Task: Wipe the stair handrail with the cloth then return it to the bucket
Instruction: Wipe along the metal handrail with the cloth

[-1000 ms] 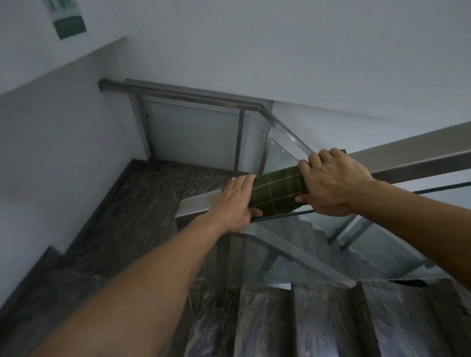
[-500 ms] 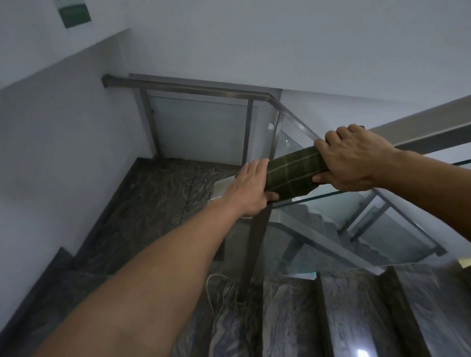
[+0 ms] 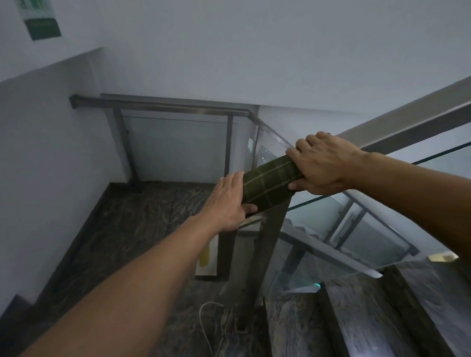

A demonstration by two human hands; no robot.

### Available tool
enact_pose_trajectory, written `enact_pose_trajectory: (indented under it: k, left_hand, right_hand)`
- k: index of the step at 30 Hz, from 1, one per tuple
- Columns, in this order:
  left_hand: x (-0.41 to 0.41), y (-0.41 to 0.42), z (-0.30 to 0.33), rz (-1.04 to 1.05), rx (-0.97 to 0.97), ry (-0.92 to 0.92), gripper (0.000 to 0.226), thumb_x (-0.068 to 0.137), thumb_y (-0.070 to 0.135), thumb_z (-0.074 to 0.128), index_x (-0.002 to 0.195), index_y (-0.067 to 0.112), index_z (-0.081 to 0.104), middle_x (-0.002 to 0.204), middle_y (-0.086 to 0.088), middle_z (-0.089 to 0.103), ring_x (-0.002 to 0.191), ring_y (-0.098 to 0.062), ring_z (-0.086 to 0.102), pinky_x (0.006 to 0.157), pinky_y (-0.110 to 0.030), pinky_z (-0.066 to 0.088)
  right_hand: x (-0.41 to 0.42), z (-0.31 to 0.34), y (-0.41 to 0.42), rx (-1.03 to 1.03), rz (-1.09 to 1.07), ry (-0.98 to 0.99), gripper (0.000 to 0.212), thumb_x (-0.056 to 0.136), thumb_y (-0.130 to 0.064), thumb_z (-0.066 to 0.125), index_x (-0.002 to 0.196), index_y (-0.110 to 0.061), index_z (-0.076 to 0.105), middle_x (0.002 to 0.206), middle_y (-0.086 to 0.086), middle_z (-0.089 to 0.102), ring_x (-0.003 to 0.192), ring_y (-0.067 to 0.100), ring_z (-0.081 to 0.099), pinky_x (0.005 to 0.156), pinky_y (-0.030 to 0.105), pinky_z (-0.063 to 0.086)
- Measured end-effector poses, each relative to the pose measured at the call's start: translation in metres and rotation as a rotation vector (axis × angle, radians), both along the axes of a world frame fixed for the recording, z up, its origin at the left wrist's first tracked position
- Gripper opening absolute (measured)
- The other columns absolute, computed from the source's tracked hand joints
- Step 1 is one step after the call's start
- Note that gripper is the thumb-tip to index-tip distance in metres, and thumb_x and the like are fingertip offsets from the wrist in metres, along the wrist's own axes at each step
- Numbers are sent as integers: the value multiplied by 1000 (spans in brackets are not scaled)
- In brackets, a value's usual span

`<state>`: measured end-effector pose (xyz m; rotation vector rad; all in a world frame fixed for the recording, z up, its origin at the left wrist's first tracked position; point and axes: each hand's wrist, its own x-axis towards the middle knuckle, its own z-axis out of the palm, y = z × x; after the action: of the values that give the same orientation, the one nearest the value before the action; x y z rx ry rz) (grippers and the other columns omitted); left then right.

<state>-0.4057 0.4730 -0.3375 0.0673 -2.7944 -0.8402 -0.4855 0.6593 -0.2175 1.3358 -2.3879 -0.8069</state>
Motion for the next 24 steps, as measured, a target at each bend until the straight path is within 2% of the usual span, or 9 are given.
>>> enact_pose_trajectory:
  k: [5,9,12,14,16,18,19,22,24]
  left_hand:
    - [12,-26,-28,-4,239,-39,68,81,24,69,136,22,28,136,-7,38,123,-25,43,98,-40,38]
    - [20,-28,-51,-26,449,-3,76,85,13,64,147,14,20,146,-13,36,135,-29,37,111,-36,32]
    - [24,-26,-72,-73,616,-38,76,86,5,57,149,13,15,147,-12,36,136,-27,37,113,-36,32]
    - [25,-27,-96,-92,674,-49,77,83,-2,54,148,15,17,143,-4,38,132,-19,38,110,-20,33]
    - [30,-27,-112,-54,696,-91,73,88,-4,52,148,9,13,146,-3,33,134,-21,36,99,-1,26]
    - [35,-27,-124,-28,702,-142,65,97,5,44,151,9,7,155,-9,24,142,-28,29,89,3,25]
    - [36,-27,-130,-35,699,-155,63,99,8,41,151,9,6,156,-11,23,143,-29,27,87,2,28]
    - [32,-30,-145,-2,649,-172,68,94,9,49,150,12,11,148,-18,35,136,-34,38,96,-19,38]
    - [35,-34,-150,-8,659,-205,63,93,3,49,148,13,19,142,-18,41,132,-33,42,88,-13,41]
  right_hand:
    - [15,-27,-37,-9,-28,-40,70,84,-73,30,124,-17,46,114,7,59,99,23,57,95,41,45]
    - [28,-48,-67,-13,-55,-98,69,85,-71,32,131,-20,41,121,7,56,105,24,54,99,42,42]
    - [37,-67,-88,-6,-68,-134,69,87,-66,37,138,-20,35,131,8,53,116,26,52,105,45,38]
    - [40,-79,-99,4,-59,-148,72,88,-63,42,143,-20,28,138,8,49,124,28,48,109,47,35]
    - [44,-86,-107,20,-43,-145,75,87,-59,46,147,-20,22,145,9,43,131,28,42,112,48,32]
    - [48,-89,-111,49,-35,-146,78,88,-55,49,149,-19,18,152,10,34,138,29,35,116,48,26]
    - [50,-90,-114,65,-34,-142,77,88,-53,50,150,-19,18,154,10,30,140,29,31,117,48,23]
    - [56,-95,-127,121,-21,-124,69,88,-52,50,146,-19,30,154,10,31,140,30,31,116,49,24]
    - [58,-102,-136,173,-15,-97,63,87,-54,48,139,-19,42,146,9,41,133,29,37,111,49,30]
